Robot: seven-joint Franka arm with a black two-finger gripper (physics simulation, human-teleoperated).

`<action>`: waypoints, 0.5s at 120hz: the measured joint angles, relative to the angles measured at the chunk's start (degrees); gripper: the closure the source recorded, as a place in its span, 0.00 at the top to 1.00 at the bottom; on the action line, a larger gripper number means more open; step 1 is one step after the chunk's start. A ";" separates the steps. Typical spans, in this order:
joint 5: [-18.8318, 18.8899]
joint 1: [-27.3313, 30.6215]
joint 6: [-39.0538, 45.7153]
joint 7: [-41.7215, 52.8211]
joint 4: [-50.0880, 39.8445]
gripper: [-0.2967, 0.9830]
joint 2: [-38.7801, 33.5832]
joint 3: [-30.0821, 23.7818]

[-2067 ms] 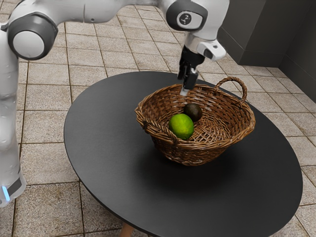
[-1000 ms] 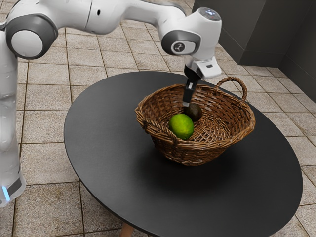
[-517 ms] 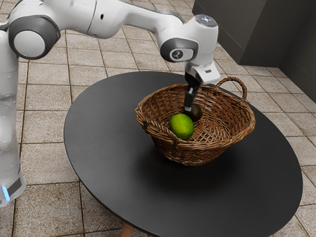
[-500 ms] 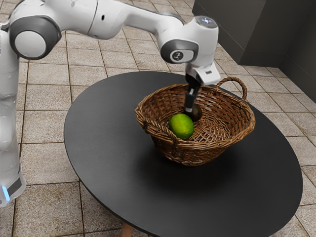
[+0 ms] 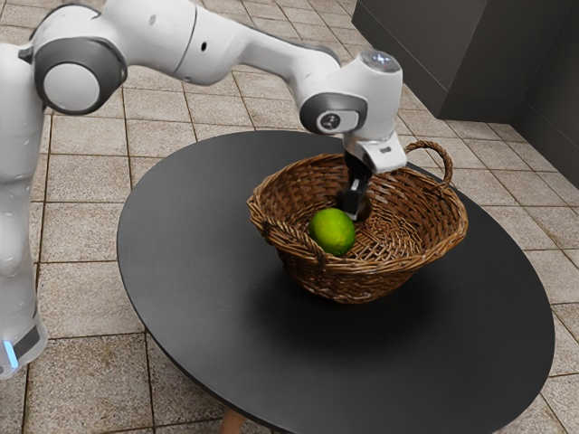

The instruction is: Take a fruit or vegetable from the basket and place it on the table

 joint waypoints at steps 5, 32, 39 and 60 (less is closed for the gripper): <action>-0.01 -0.01 0.23 0.05 0.02 0.70 0.13 -0.01; 0.05 0.14 1.42 0.17 0.06 0.59 1.33 0.06; 0.10 0.18 1.63 0.13 0.10 0.54 1.45 0.07; 0.30 0.20 1.43 -0.27 0.52 0.46 0.15 0.31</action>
